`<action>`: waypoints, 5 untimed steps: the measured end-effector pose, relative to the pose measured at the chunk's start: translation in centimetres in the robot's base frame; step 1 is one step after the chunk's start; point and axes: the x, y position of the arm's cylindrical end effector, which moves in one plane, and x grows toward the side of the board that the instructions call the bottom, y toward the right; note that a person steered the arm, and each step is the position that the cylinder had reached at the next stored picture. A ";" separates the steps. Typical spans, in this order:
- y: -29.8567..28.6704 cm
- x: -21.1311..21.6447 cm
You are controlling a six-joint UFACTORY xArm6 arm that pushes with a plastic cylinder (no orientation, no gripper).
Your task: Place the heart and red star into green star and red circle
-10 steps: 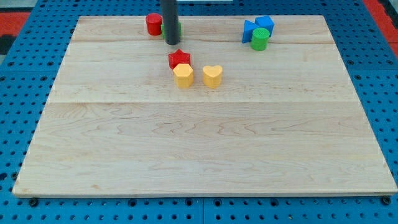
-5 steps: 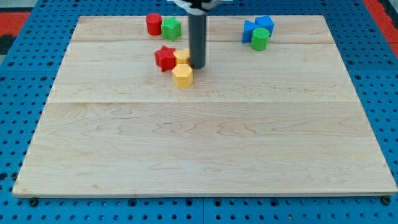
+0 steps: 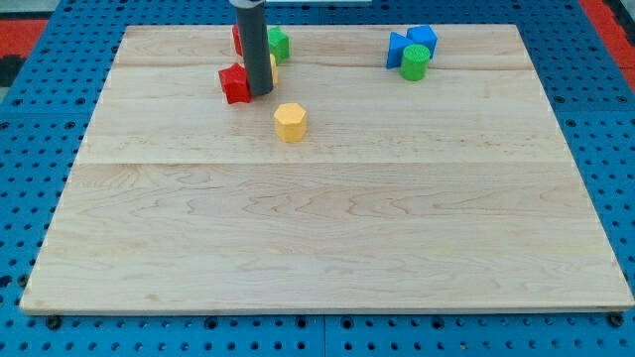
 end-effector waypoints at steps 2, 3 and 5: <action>0.0 0.8; -1.0 5.4; -3.2 1.6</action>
